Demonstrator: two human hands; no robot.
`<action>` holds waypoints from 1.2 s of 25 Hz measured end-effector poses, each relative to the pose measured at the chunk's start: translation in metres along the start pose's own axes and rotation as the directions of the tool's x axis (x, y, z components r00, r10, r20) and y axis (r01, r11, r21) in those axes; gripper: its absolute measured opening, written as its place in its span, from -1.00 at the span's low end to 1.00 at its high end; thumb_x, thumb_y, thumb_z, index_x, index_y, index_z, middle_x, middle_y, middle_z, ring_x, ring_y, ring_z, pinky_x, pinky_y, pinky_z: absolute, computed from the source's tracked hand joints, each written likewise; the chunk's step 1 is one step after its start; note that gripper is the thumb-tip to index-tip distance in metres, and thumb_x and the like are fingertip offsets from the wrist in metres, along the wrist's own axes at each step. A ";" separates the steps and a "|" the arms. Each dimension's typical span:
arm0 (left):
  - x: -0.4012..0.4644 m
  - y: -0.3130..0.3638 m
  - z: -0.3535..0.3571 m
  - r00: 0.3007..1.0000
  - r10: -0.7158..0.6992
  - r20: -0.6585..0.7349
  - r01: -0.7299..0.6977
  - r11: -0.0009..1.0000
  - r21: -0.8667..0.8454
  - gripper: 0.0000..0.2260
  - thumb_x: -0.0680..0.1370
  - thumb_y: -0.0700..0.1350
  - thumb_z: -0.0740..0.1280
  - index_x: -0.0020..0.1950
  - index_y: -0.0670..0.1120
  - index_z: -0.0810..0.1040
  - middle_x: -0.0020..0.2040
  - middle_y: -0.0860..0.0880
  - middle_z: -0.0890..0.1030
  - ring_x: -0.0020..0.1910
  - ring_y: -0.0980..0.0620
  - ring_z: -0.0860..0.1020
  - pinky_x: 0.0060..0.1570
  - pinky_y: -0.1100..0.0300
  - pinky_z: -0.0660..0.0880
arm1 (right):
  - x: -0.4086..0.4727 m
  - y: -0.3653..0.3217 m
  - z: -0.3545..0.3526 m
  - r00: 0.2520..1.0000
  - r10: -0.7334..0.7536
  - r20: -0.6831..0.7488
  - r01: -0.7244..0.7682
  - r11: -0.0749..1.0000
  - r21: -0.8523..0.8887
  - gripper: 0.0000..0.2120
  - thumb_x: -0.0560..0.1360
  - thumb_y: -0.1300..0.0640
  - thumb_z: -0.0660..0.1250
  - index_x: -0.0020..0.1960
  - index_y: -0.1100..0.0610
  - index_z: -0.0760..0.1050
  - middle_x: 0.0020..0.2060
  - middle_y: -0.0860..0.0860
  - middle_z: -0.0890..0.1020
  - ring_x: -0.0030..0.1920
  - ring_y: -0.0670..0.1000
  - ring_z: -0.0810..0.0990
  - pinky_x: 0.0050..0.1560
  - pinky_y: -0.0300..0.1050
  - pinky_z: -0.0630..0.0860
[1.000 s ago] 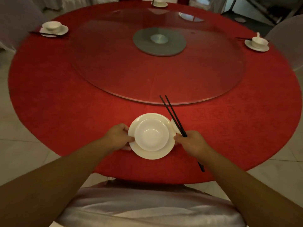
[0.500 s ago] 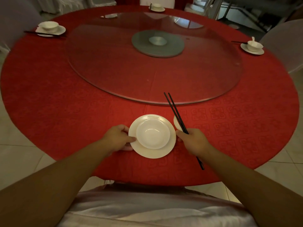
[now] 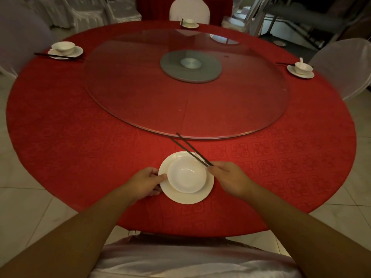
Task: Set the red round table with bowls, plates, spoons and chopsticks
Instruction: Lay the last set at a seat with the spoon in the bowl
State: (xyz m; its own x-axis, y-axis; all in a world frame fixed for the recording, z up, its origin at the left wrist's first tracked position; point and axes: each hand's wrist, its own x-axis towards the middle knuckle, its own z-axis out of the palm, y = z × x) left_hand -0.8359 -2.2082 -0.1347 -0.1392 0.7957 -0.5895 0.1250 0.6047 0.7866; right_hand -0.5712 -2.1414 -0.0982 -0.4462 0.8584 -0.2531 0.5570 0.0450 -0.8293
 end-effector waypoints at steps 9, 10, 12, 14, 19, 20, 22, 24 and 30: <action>0.009 -0.008 -0.002 0.999 0.039 0.005 -0.039 0.999 0.010 -0.78 0.60 -0.16 0.39 0.24 -0.10 0.53 0.11 -0.20 0.65 0.07 -0.13 0.68 -0.09 0.12 0.68 | 0.011 -0.002 -0.006 0.946 -0.233 0.224 0.322 0.741 -0.589 -0.70 0.62 -0.12 0.21 0.32 -0.16 0.51 0.02 -0.15 0.50 -0.01 -0.08 0.57 0.00 -0.03 0.56; 0.010 -0.009 -0.002 0.999 0.044 0.003 -0.045 0.999 0.016 -0.80 0.60 -0.15 0.40 0.22 -0.09 0.53 0.10 -0.17 0.65 0.05 -0.11 0.68 -0.13 0.15 0.68 | 0.012 -0.001 -0.007 0.938 -0.240 0.251 0.345 0.713 -0.610 -0.69 0.62 -0.12 0.21 0.33 -0.16 0.52 0.02 -0.13 0.49 -0.03 -0.07 0.57 -0.03 -0.04 0.57; 0.012 -0.011 -0.002 0.998 0.055 0.003 -0.055 0.998 0.029 -0.83 0.58 -0.15 0.42 0.15 -0.06 0.55 0.08 -0.14 0.66 0.00 -0.06 0.69 -0.16 0.18 0.67 | 0.012 0.002 -0.006 0.924 -0.262 0.279 0.382 0.669 -0.638 -0.68 0.62 -0.09 0.23 0.34 -0.15 0.52 0.06 -0.08 0.50 -0.06 -0.02 0.59 -0.09 -0.04 0.57; 0.013 -0.012 -0.002 0.998 0.059 0.005 -0.060 0.997 0.042 -0.84 0.57 -0.14 0.43 0.13 -0.03 0.56 0.06 -0.11 0.67 -0.01 -0.04 0.69 -0.13 0.17 0.67 | 0.013 0.004 -0.004 0.914 -0.302 0.273 0.406 0.637 -0.655 -0.68 0.62 -0.07 0.24 0.35 -0.13 0.53 0.07 -0.06 0.49 -0.06 -0.01 0.59 -0.14 -0.09 0.55; 0.013 -0.012 -0.003 0.998 0.060 0.013 -0.061 0.997 0.051 -0.76 0.53 -0.08 0.49 0.16 -0.01 0.57 0.07 -0.07 0.66 -0.01 -0.01 0.71 -0.15 0.20 0.66 | 0.021 0.002 0.002 0.921 -0.270 0.282 0.389 0.565 -0.728 -0.61 0.64 -0.16 0.13 0.45 -0.19 0.42 0.13 -0.05 0.44 0.08 -0.01 0.52 -0.04 -0.09 0.53; 0.012 -0.012 -0.004 0.998 0.059 0.012 -0.059 0.997 0.045 -0.76 0.53 -0.09 0.49 0.16 -0.01 0.56 0.08 -0.08 0.67 -0.01 -0.02 0.70 -0.13 0.18 0.67 | 0.021 0.002 0.002 0.925 -0.260 0.278 0.379 0.576 -0.724 -0.60 0.64 -0.18 0.12 0.46 -0.20 0.40 0.17 -0.06 0.43 0.11 -0.01 0.51 0.00 -0.06 0.55; 0.010 -0.011 -0.005 0.999 0.047 0.005 -0.047 0.999 0.011 -0.75 0.52 -0.12 0.50 0.16 -0.04 0.56 0.08 -0.11 0.67 0.02 -0.04 0.70 -0.08 0.13 0.68 | 0.018 0.005 0.002 0.934 -0.252 0.254 0.357 0.617 -0.701 -0.60 0.64 -0.19 0.12 0.46 -0.23 0.39 0.29 -0.07 0.40 0.22 0.00 0.48 0.11 -0.01 0.55; 0.008 -0.009 -0.005 1.000 0.026 0.018 -0.025 0.999 -0.038 -0.70 0.51 -0.15 0.51 0.21 -0.06 0.54 0.10 -0.14 0.66 0.06 -0.07 0.69 -0.04 0.10 0.67 | 0.015 0.006 0.001 0.939 -0.262 0.221 0.341 0.643 -0.686 -0.61 0.64 -0.18 0.14 0.45 -0.24 0.41 0.38 -0.05 0.38 0.31 0.02 0.43 0.20 0.05 0.52; 0.003 -0.003 -0.004 1.000 -0.009 0.029 0.011 0.998 -0.057 -0.70 0.53 -0.14 0.48 0.24 -0.11 0.55 0.09 -0.14 0.69 0.06 -0.04 0.69 -0.06 0.16 0.64 | 0.005 0.006 -0.011 0.923 -0.371 -0.105 0.303 0.866 -0.398 -0.80 0.62 -0.09 0.22 0.17 -0.16 0.57 -0.15 -0.22 0.65 -0.13 -0.19 0.59 -0.13 -0.19 0.50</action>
State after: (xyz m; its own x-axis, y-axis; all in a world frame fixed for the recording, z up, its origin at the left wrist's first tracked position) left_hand -0.8410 -2.2073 -0.1382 -0.1113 0.7909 -0.6017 0.0669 0.6100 0.7895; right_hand -0.5621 -2.1309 -0.0989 -0.5451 0.8288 0.1262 0.6259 0.5025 -0.5964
